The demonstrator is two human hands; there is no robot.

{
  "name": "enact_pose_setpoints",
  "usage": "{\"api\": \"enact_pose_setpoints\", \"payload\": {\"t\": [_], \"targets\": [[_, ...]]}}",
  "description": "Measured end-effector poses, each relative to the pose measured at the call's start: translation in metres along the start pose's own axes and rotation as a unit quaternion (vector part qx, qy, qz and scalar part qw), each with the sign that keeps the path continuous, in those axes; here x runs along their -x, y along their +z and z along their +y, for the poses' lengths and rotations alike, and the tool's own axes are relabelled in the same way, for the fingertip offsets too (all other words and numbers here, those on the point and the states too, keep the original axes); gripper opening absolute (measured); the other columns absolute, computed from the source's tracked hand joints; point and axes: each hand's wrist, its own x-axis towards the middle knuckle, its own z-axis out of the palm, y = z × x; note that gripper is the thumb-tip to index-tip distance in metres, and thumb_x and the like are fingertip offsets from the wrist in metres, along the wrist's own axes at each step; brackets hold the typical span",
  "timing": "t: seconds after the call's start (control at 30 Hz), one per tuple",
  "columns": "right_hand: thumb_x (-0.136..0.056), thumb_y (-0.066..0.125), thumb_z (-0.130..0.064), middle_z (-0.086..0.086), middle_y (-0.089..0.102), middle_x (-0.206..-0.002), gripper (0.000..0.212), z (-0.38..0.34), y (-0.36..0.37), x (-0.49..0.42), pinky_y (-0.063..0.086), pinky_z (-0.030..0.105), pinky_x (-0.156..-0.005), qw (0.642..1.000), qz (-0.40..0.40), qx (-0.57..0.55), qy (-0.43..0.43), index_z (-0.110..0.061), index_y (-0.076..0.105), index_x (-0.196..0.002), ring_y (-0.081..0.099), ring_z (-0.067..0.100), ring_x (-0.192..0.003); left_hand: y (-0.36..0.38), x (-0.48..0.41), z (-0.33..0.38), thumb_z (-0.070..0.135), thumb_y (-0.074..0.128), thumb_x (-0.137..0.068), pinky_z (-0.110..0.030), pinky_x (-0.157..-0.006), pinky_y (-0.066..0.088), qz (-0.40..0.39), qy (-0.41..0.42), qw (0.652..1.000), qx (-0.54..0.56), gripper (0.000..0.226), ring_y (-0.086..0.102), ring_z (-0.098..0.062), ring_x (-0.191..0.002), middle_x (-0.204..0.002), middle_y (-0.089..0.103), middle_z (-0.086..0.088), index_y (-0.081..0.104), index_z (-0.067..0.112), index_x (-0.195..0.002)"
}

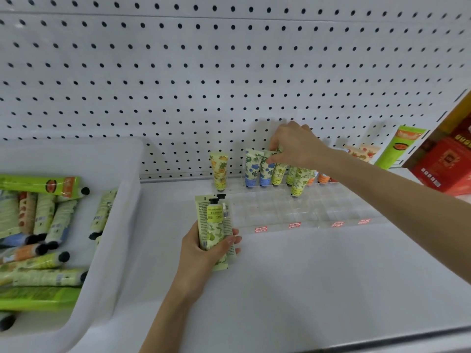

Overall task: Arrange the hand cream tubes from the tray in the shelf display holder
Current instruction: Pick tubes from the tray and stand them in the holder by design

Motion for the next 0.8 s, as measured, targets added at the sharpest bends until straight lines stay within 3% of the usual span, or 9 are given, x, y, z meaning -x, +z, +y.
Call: {"api": "enact_pose_setpoints", "payload": {"t": [0.13, 0.23, 0.3, 0.4, 0.5, 0.6, 0.73, 0.8], "targets": [[-0.079, 0.072, -0.039, -0.001, 0.049, -0.095, 0.031, 0.001, -0.009, 0.003, 0.032, 0.04, -0.094, 1.0, -0.002, -0.022, 0.008, -0.014, 0.069, -0.096, 0.043, 0.025, -0.111, 0.0, 0.001, 0.0, 0.003, 0.076, -0.072, -0.037, -0.068, 0.058, -0.003, -0.004, 1.0, -0.001, 0.039, 0.072, -0.03, -0.086, -0.096, 0.074, -0.013, 0.06, 0.004, -0.107], [-0.077, 0.073, -0.04, 0.003, 0.054, -0.108, 0.033, 0.005, -0.024, 0.012, 0.032, 0.04, -0.094, 0.999, 0.0, -0.038, 0.023, -0.019, 0.068, -0.102, 0.042, 0.025, -0.113, 0.0, 0.001, 0.001, -0.001, 0.074, -0.077, -0.037, -0.069, 0.059, -0.004, -0.007, 1.0, 0.0, 0.035, 0.072, -0.031, -0.088, -0.097, 0.074, -0.014, 0.059, 0.003, -0.108], [-0.078, 0.073, -0.038, 0.001, 0.054, -0.109, 0.031, 0.002, -0.034, 0.029, 0.035, 0.034, -0.089, 0.994, 0.019, -0.099, 0.032, -0.022, 0.067, -0.104, 0.043, 0.018, -0.107, 0.001, 0.003, 0.003, -0.001, 0.073, -0.077, -0.039, -0.07, 0.059, -0.004, -0.012, 1.0, 0.007, 0.035, 0.071, -0.033, -0.089, -0.098, 0.073, -0.015, 0.059, 0.003, -0.109], [-0.079, 0.073, -0.033, -0.012, 0.058, -0.095, 0.021, -0.017, -0.039, 0.073, 0.041, 0.019, -0.074, 0.965, 0.016, -0.258, 0.039, -0.023, 0.068, -0.098, 0.052, 0.004, -0.087, 0.006, 0.01, 0.008, 0.0, 0.072, -0.078, -0.039, -0.07, 0.058, -0.022, -0.033, 0.998, 0.048, 0.034, 0.071, -0.033, -0.092, -0.099, 0.073, -0.016, 0.059, 0.001, -0.11], [-0.079, 0.071, -0.033, -0.011, 0.068, -0.094, 0.02, -0.038, -0.018, 0.116, 0.049, 0.017, -0.075, 0.918, -0.064, -0.387, 0.048, -0.023, 0.071, -0.097, 0.061, 0.004, -0.086, 0.019, 0.02, 0.013, 0.008, 0.065, -0.075, -0.035, -0.068, 0.057, -0.063, -0.056, 0.99, 0.114, 0.036, 0.071, -0.03, -0.09, -0.1, 0.072, -0.018, 0.059, 0.0, -0.11], [-0.085, 0.066, -0.029, -0.005, 0.072, -0.092, 0.014, -0.051, 0.009, 0.142, 0.052, 0.027, -0.081, 0.834, -0.13, -0.525, 0.11, -0.02, 0.072, -0.095, 0.065, 0.01, -0.087, 0.035, 0.026, 0.017, 0.009, 0.061, -0.076, -0.035, -0.068, 0.057, -0.105, -0.067, 0.981, 0.151, 0.037, 0.071, -0.03, -0.089, -0.102, 0.071, -0.02, 0.059, 0.001, -0.113], [-0.089, 0.058, -0.028, -0.005, 0.069, -0.076, 0.025, -0.058, 0.024, 0.158, 0.051, 0.023, -0.072, 0.725, -0.133, -0.659, 0.147, -0.009, 0.07, -0.101, 0.063, 0.01, -0.071, 0.05, 0.028, 0.02, 0.008, 0.061, -0.077, -0.037, -0.07, 0.057, -0.139, -0.068, 0.976, 0.151, 0.039, 0.071, -0.03, -0.089, -0.104, 0.071, -0.02, 0.06, 0.002, -0.115], [-0.089, 0.058, -0.027, -0.009, 0.065, -0.066, 0.025, -0.058, 0.026, 0.161, 0.048, 0.02, -0.065, 0.69, -0.118, -0.694, 0.165, -0.007, 0.069, -0.1, 0.059, 0.008, -0.063, 0.055, 0.027, 0.019, 0.007, 0.061, -0.077, -0.037, -0.07, 0.057, -0.142, -0.066, 0.977, 0.145, 0.035, 0.071, -0.029, -0.089, -0.102, 0.071, -0.019, 0.062, 0.004, -0.111]]}}
